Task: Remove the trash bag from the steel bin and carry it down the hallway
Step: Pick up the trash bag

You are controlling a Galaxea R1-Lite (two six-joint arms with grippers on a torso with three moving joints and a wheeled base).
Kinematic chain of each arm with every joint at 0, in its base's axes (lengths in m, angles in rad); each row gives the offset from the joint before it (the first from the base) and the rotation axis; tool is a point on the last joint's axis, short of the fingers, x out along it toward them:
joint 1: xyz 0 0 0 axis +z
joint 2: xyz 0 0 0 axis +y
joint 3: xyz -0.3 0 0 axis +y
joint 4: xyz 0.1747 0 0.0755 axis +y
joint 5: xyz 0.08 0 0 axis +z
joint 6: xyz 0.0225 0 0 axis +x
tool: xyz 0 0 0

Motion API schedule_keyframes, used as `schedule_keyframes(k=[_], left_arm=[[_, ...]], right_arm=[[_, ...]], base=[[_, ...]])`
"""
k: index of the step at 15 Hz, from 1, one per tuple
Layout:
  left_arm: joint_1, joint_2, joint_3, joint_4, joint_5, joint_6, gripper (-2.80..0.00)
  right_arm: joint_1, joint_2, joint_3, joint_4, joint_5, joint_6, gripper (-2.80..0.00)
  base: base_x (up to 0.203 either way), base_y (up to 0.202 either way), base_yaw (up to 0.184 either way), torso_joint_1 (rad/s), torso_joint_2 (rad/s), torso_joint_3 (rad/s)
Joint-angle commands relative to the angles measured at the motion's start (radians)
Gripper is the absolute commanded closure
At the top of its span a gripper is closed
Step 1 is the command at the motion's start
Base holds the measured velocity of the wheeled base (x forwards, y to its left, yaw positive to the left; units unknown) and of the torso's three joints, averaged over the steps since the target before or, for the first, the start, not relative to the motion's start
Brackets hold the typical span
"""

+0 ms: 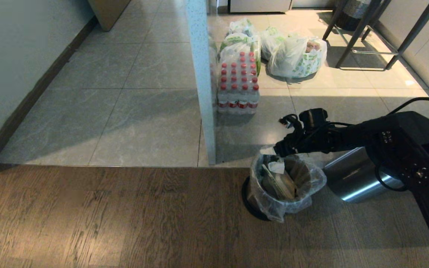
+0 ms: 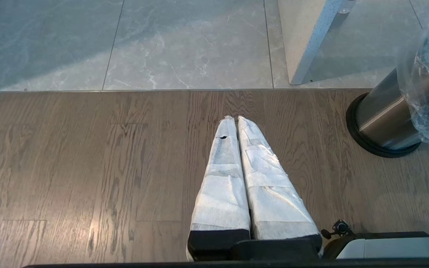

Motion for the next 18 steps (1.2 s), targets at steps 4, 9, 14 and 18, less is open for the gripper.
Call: schedule_keyframes(k=[4, 9, 14, 18], left_arm=[[0.0, 0.0, 0.002, 0.0, 0.0, -0.001, 0.0], [0.0, -0.001, 0.001, 0.0, 0.0, -0.001, 0.0], [0.0, 0.0, 0.002, 0.0, 0.0, -0.001, 0.0], [0.0, 0.0, 0.002, 0.0, 0.0, -0.001, 0.0]], right_arm=[[0.002, 0.03, -0.007, -0.002, 0.001, -0.001, 0.0], [0.008, 0.029, -0.008, -0.002, -0.002, -0.002, 0.0], [0.005, 0.006, -0.002, 0.0, -0.003, 0.0, 0.0], [-0.005, -0.066, 0.037, 0.015, -0.003, 0.005, 0.0]], base=[[0.0, 0.0, 0.0, 0.0, 0.0, 0.0], [0.0, 0.0, 0.0, 0.0, 0.0, 0.0], [0.0, 0.0, 0.0, 0.0, 0.0, 0.0], [0.0, 0.0, 0.0, 0.0, 0.0, 0.0]])
